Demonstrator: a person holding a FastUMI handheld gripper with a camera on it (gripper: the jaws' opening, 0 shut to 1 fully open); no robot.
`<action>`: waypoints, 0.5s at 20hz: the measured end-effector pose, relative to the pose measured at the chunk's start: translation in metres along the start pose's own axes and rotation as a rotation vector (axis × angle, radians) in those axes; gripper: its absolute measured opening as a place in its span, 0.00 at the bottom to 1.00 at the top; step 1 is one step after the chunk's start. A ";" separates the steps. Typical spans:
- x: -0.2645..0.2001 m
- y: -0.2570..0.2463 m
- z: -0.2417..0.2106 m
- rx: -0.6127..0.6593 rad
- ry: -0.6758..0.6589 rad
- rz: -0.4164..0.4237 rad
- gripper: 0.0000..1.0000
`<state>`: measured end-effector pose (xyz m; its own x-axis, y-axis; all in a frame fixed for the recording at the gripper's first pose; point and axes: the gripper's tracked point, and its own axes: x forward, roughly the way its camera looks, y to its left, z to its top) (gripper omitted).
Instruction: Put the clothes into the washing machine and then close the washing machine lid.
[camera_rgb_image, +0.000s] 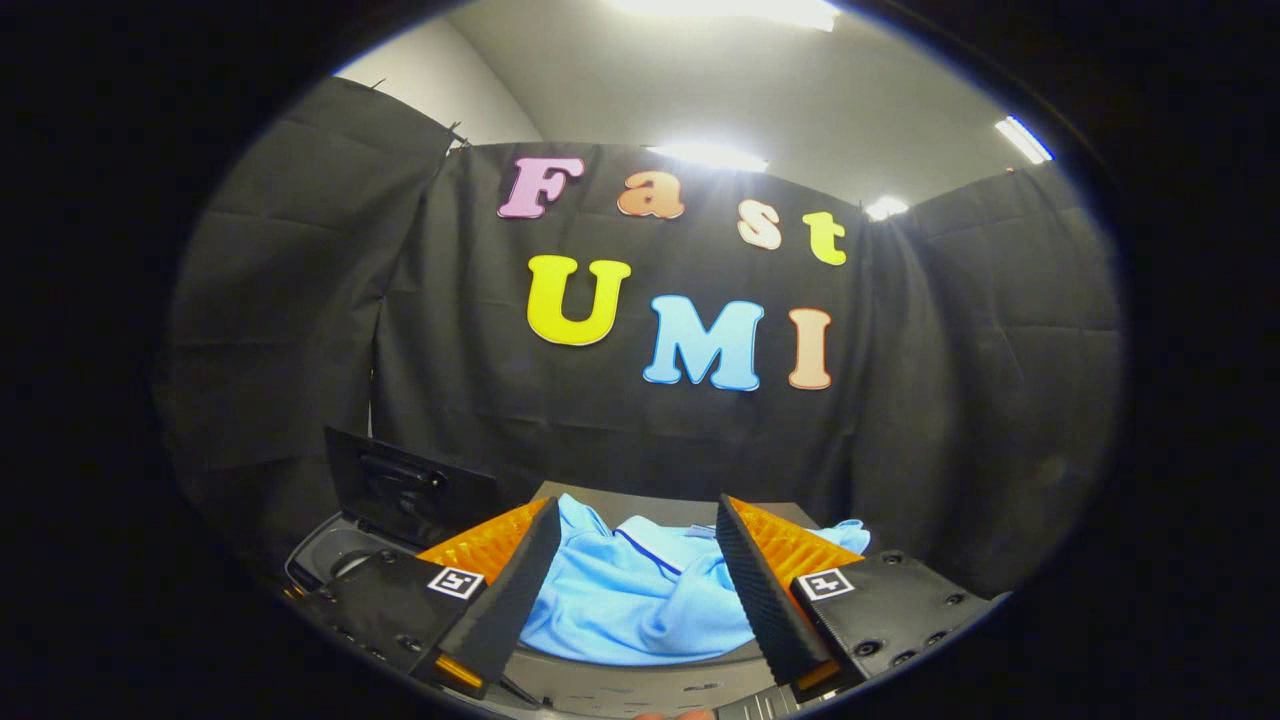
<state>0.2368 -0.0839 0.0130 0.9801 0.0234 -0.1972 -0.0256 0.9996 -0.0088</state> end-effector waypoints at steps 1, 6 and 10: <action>0.011 -0.005 -0.008 0.014 0.056 0.002 0.98; 0.047 -0.011 -0.052 0.083 0.298 0.006 0.98; 0.064 -0.028 -0.076 0.079 0.382 -0.053 0.98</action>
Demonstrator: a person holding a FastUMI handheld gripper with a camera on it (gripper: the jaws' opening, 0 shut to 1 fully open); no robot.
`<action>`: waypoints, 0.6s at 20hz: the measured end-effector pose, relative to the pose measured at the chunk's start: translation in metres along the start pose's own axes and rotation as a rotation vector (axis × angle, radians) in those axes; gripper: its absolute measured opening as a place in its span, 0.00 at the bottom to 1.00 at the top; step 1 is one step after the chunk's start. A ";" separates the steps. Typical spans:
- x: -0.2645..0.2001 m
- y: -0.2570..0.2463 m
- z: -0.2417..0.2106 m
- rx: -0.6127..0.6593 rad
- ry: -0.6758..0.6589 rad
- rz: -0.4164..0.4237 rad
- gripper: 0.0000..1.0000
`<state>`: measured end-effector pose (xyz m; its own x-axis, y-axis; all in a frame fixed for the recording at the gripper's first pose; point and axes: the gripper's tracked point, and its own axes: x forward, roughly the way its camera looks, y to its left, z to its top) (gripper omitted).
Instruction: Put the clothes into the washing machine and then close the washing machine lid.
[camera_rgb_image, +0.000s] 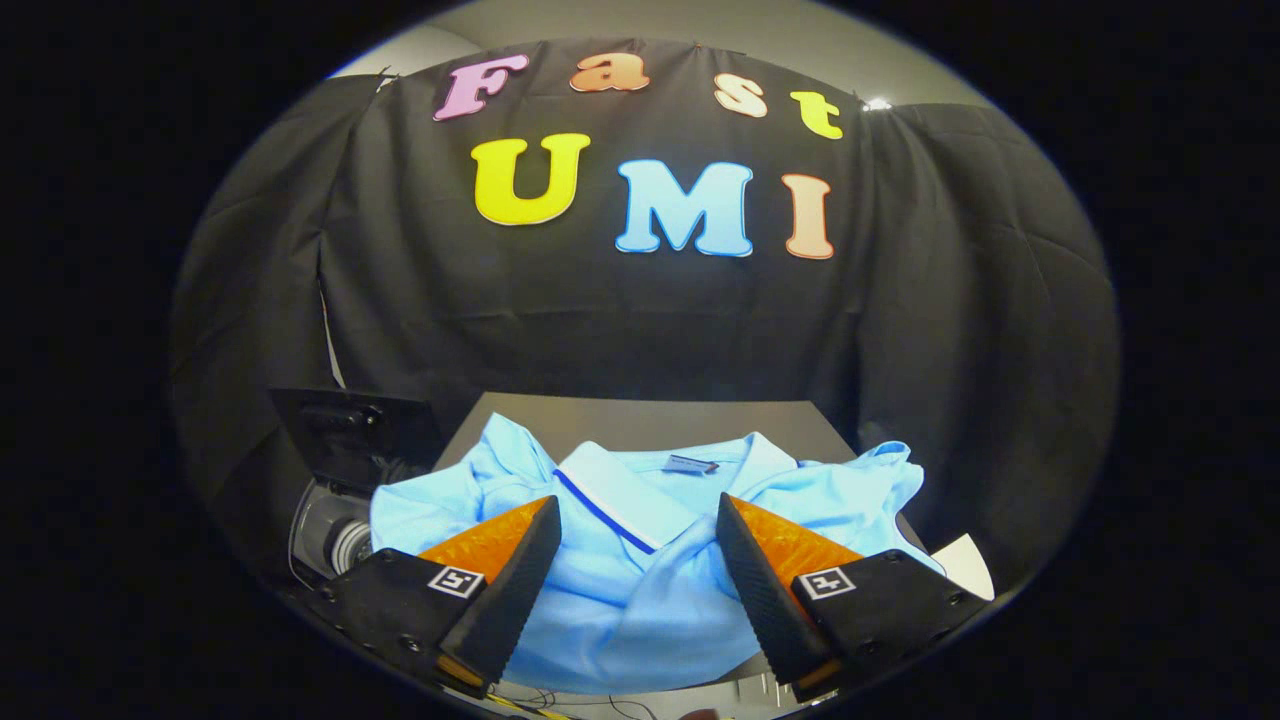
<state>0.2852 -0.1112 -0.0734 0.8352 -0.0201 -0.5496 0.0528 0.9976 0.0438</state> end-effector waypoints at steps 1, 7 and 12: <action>0.004 -0.002 -0.005 0.007 0.022 -0.005 0.98; 0.018 0.009 -0.017 -0.134 0.077 0.001 0.97; 0.022 0.005 -0.024 -0.048 0.151 0.001 0.86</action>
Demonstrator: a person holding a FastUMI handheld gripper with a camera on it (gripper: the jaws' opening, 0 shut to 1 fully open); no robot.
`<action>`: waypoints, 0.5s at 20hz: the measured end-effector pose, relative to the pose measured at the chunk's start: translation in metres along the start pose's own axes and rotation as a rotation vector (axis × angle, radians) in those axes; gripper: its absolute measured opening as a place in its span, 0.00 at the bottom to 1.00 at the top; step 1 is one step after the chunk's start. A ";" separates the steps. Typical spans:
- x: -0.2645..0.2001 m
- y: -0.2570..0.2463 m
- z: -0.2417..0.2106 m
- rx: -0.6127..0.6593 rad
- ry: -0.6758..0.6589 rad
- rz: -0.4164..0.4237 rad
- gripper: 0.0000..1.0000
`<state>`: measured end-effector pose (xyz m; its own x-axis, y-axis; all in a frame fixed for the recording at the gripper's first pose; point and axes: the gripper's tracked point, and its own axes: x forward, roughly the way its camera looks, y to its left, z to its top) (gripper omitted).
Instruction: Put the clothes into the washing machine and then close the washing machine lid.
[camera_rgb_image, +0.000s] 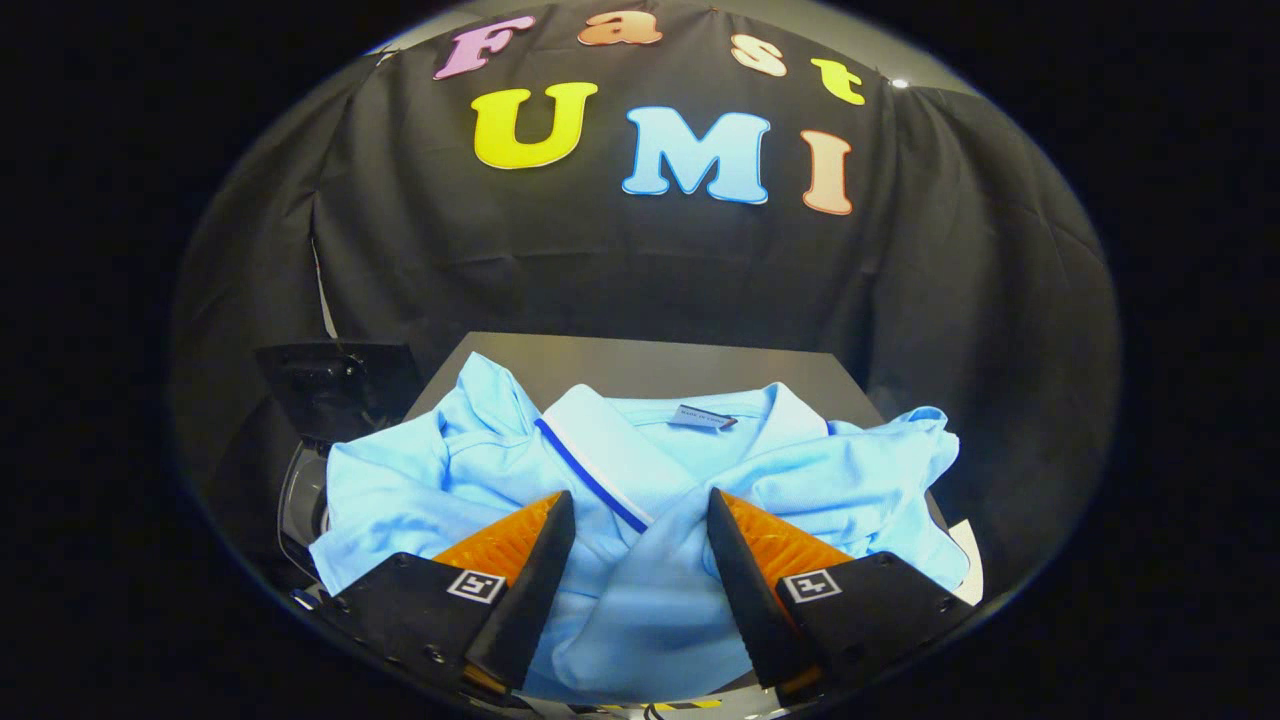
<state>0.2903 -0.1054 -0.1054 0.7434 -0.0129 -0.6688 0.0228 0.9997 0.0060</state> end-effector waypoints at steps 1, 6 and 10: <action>0.002 -0.007 -0.001 -0.020 -0.001 -0.037 0.64; 0.004 -0.012 0.005 -0.088 -0.012 -0.074 0.14; -0.002 -0.011 0.004 0.070 0.017 0.003 0.02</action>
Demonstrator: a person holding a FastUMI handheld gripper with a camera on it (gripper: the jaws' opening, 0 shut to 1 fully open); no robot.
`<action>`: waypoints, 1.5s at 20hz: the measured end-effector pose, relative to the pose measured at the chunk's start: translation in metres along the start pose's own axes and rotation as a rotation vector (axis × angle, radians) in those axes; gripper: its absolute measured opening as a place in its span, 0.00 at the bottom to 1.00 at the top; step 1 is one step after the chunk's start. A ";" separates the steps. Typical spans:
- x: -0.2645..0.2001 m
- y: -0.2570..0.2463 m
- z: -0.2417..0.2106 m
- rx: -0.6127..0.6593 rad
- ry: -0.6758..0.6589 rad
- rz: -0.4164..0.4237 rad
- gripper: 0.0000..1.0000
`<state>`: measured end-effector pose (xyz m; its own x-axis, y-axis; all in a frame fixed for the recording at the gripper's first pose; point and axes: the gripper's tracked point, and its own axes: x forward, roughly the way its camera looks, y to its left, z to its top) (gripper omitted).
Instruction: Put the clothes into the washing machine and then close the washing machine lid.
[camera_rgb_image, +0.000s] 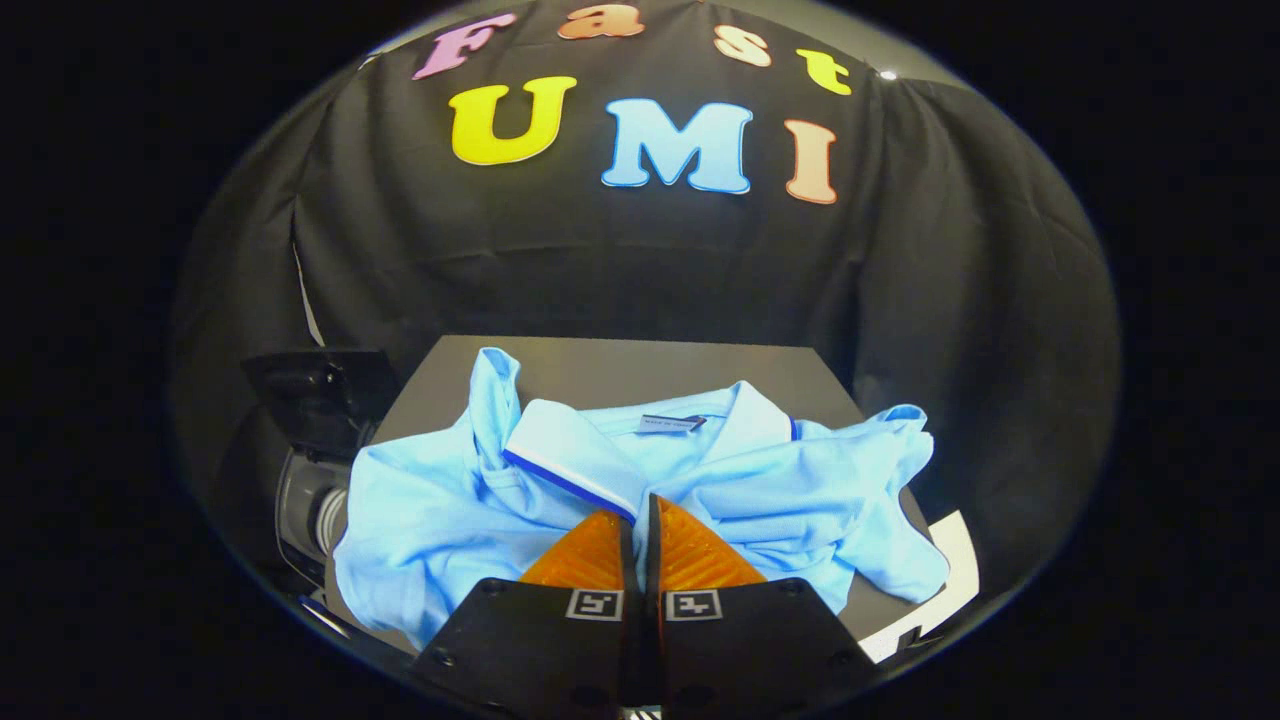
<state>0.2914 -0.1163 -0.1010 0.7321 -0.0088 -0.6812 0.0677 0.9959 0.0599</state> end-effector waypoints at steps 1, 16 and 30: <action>-0.002 0.001 0.002 0.003 -0.006 0.006 0.02; -0.052 0.041 0.073 0.095 -0.172 0.184 0.02; -0.087 0.182 0.115 -0.036 -0.225 0.414 0.01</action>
<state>0.3185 0.0558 0.0529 0.8214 0.3746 -0.4301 -0.2815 0.9221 0.2655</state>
